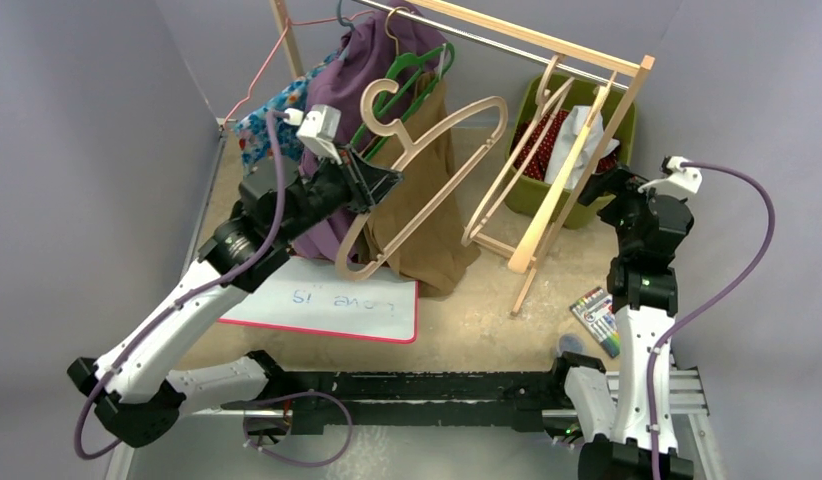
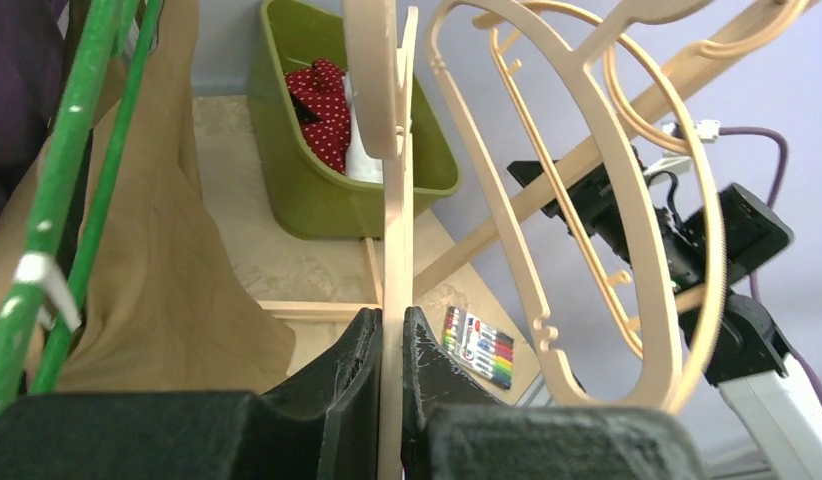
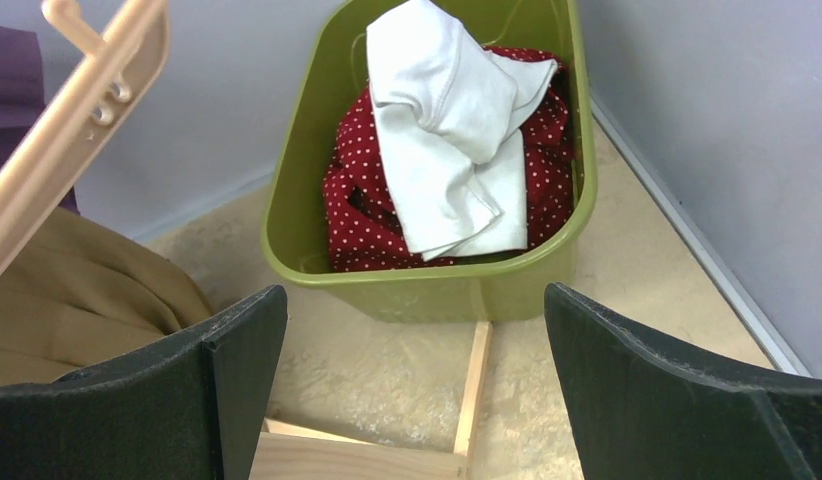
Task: Remove the skirt from the hanger
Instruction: Place the hanger at the clothesline.
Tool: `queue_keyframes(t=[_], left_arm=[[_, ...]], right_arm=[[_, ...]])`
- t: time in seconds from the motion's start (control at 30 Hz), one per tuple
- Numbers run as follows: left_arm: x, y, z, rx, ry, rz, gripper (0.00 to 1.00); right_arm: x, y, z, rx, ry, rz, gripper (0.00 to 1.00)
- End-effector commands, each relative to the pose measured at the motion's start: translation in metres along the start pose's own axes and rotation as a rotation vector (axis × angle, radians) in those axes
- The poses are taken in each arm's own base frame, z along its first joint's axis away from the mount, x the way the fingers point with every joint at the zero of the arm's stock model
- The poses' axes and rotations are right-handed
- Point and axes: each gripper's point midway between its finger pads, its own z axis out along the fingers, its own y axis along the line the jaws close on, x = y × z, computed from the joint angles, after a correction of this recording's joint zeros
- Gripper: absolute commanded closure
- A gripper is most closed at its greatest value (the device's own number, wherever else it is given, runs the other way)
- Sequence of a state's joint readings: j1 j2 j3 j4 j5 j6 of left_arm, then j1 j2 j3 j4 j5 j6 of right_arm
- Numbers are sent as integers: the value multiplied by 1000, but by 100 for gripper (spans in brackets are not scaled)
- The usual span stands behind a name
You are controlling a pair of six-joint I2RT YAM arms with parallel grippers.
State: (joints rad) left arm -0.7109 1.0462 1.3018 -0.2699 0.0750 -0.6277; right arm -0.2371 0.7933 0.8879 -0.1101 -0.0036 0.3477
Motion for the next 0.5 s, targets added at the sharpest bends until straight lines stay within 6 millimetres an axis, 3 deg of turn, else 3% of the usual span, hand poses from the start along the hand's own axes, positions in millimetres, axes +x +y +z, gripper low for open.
queue_keyframes(t=[0.0,0.47], left_arm=[[-35,-8,13,-41,-110,0,100],[-84,-13,58,-120,-174,110,100]], right_arm=[[-13,15,-1,-83,-56,-20,1],[-6,17,3,-101,-31,-19,1]])
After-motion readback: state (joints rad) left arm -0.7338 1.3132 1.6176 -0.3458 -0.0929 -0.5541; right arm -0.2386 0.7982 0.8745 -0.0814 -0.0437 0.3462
